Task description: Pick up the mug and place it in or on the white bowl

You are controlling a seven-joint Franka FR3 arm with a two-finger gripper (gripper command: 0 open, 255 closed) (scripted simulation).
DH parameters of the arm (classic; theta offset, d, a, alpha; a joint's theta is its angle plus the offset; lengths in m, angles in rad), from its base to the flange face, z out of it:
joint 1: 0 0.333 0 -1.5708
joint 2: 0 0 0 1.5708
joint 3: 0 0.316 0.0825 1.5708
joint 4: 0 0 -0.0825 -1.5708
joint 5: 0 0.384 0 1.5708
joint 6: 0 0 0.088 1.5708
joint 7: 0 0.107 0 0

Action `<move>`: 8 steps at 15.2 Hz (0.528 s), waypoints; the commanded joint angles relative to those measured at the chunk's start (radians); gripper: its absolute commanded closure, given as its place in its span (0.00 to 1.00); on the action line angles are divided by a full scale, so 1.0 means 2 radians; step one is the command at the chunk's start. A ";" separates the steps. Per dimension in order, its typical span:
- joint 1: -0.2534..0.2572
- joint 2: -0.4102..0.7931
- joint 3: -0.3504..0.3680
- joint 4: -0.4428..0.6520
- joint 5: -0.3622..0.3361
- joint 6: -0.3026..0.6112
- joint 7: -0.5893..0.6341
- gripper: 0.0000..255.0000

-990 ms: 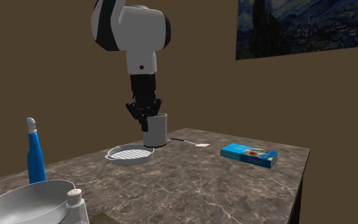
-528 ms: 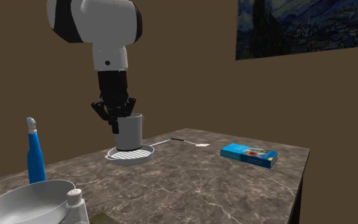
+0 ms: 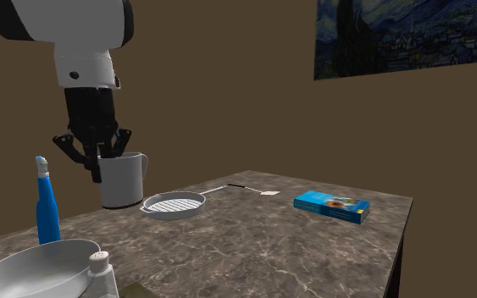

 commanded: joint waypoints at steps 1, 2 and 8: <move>0.012 0.009 0.007 0.018 0.000 -0.009 0.020 1.00; 0.018 0.015 0.011 0.028 0.000 -0.014 0.030 1.00; 0.055 0.065 0.031 0.109 0.001 -0.049 0.087 1.00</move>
